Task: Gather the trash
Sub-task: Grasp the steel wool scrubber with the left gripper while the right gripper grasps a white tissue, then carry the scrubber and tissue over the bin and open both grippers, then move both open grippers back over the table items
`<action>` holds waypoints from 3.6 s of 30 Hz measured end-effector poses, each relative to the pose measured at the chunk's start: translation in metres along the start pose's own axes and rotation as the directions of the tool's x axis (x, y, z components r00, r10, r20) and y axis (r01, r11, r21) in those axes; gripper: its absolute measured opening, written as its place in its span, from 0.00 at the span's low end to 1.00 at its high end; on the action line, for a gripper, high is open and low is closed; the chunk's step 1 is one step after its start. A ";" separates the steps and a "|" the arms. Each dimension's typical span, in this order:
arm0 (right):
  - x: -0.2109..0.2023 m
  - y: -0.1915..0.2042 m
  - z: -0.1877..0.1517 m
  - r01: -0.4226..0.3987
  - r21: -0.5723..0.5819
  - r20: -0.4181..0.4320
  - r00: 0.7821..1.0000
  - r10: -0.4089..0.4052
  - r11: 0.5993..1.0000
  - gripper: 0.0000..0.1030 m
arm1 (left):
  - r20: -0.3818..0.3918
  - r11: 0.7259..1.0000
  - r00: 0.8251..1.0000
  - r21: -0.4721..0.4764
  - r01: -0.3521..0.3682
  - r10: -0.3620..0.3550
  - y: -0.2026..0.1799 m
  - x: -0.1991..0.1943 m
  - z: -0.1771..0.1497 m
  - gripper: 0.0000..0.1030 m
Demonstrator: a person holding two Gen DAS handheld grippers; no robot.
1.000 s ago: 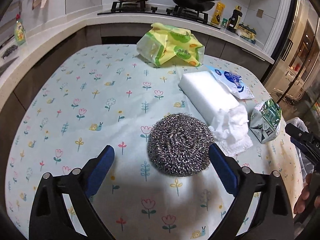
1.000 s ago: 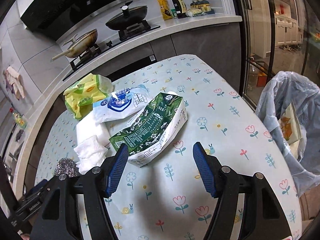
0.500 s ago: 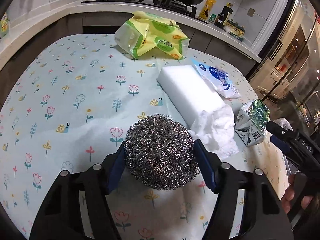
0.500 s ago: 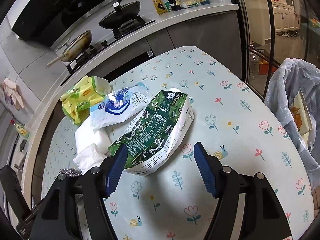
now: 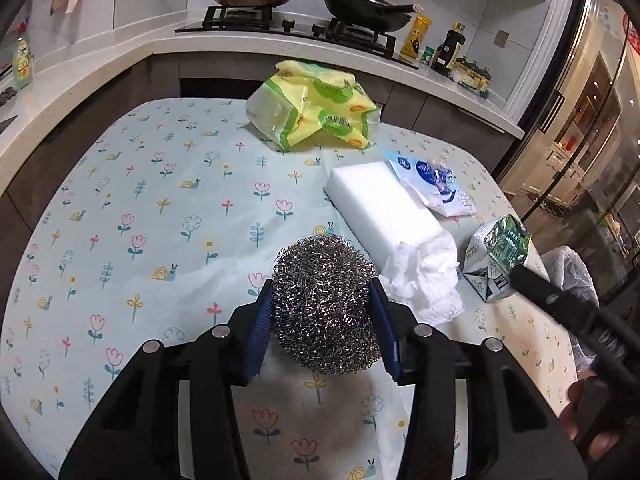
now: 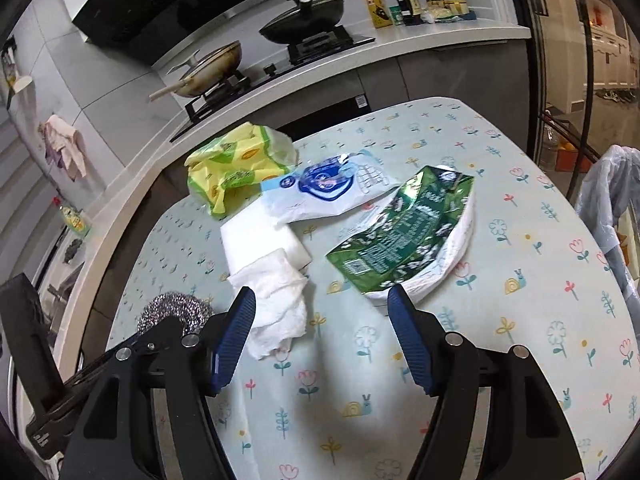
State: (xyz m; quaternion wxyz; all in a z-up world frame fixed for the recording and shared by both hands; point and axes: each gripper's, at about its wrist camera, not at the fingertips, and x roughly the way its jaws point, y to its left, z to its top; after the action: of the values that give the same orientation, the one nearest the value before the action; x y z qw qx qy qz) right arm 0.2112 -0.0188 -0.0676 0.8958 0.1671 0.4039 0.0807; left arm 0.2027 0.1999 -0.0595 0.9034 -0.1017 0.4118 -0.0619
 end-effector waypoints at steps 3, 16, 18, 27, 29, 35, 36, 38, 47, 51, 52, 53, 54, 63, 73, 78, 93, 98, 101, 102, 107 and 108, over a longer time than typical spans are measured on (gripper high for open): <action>0.018 0.016 -0.005 -0.006 -0.036 -0.036 0.999 0.005 0.999 0.64 | 0.011 1.000 1.000 0.009 -0.002 0.002 0.001 -0.005 0.003 0.43; 0.036 0.029 -0.018 -0.056 -0.085 -0.097 0.994 0.048 0.995 0.11 | 0.030 0.998 0.998 0.039 -0.050 0.049 0.000 -0.014 0.008 0.43; 0.019 0.027 -0.015 -0.074 -0.080 -0.068 0.995 0.068 0.994 0.11 | 0.036 0.998 0.998 0.043 -0.048 0.047 -0.005 -0.019 0.008 0.43; -0.063 -0.006 0.014 -0.091 -0.034 0.091 0.991 0.094 0.995 0.11 | 0.080 0.994 0.997 0.103 -0.027 0.019 -0.057 -0.050 0.010 0.43; -0.080 -0.019 0.021 -0.086 -0.018 0.124 0.988 0.088 0.996 0.11 | 0.088 0.992 0.996 0.121 -0.021 0.011 -0.074 -0.056 0.010 0.43; -0.130 -0.071 0.032 -0.054 0.032 0.206 0.977 0.047 0.998 0.11 | 0.099 0.982 0.995 0.189 0.016 -0.035 -0.136 -0.068 0.005 0.43; -0.137 -0.080 0.033 -0.048 0.043 0.217 0.975 0.038 0.998 0.11 | 0.097 0.979 0.994 0.200 0.023 -0.043 -0.146 -0.068 0.003 0.43; -0.152 -0.100 0.034 -0.037 0.065 0.236 0.971 0.021 0.997 0.11 | 0.093 0.973 0.994 0.227 0.036 -0.058 -0.169 -0.069 -0.001 0.43; -0.205 -0.193 0.026 0.016 0.168 0.295 0.953 -0.065 0.986 0.11 | 0.056 0.937 0.991 0.336 0.099 -0.125 -0.264 -0.063 -0.028 0.43; -0.220 -0.226 0.020 0.040 0.206 0.302 0.948 -0.103 0.978 0.11 | 0.037 0.922 0.988 0.367 0.125 -0.148 -0.299 -0.057 -0.037 0.43; -0.222 -0.232 0.019 0.045 0.214 0.303 0.947 -0.110 0.976 0.11 | 0.030 0.919 0.988 0.372 0.132 -0.154 -0.307 -0.055 -0.040 0.43; -0.226 -0.240 0.018 0.050 0.224 0.304 0.945 -0.118 0.973 0.11 | 0.022 0.915 0.987 0.378 0.140 -0.160 -0.315 -0.054 -0.043 0.43; -0.229 -0.247 0.016 0.053 0.233 0.305 0.944 -0.125 0.971 0.11 | 0.018 0.912 0.986 0.383 0.146 -0.165 -0.321 -0.052 -0.045 0.43; -0.236 -0.302 0.004 0.088 0.296 0.290 0.940 -0.177 0.951 0.11 | -0.022 0.879 0.983 0.446 0.171 -0.180 -0.376 -0.032 -0.067 0.43; -0.219 -0.336 0.001 0.115 0.322 0.254 0.946 -0.203 0.940 0.11 | -0.066 0.858 0.983 0.480 0.183 -0.173 -0.412 -0.001 -0.078 0.43; -0.211 -0.342 0.004 0.122 0.324 0.243 0.948 -0.207 0.938 0.11 | -0.082 0.853 0.983 0.488 0.185 -0.166 -0.420 0.010 -0.080 0.43; -0.208 -0.339 0.011 0.135 0.339 0.265 0.936 -0.232 0.931 0.36 | -0.102 0.864 0.978 0.457 0.209 -0.183 -0.418 0.017 -0.075 0.55; -0.213 -0.330 0.014 0.136 0.324 0.276 0.933 -0.231 0.936 0.36 | -0.080 0.870 0.980 0.451 0.200 -0.184 -0.414 0.010 -0.070 0.59; -0.215 -0.323 0.015 0.136 0.312 0.280 0.932 -0.228 0.940 0.37 | -0.068 0.872 0.980 0.449 0.195 -0.185 -0.410 0.006 -0.068 0.59; -0.216 -0.319 0.016 0.134 0.308 0.283 0.932 -0.225 0.942 0.37 | -0.063 0.874 0.981 0.447 0.192 -0.183 -0.407 0.004 -0.067 0.59; -0.219 -0.305 0.017 0.126 0.289 0.292 0.933 -0.213 0.949 0.39 | -0.043 0.884 0.983 0.430 0.181 -0.180 -0.393 -0.006 -0.062 0.59; -0.220 -0.302 0.017 0.125 0.285 0.294 0.932 -0.210 0.951 0.41 | -0.038 0.887 0.983 0.426 0.178 -0.179 -0.389 -0.008 -0.061 0.59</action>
State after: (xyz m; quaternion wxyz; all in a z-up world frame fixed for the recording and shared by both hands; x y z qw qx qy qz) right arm 0.0815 -0.3655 -0.0140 0.9232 0.2591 0.2728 -0.0789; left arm 0.1400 -0.1848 -0.0013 0.8947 0.0614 0.3760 -0.2331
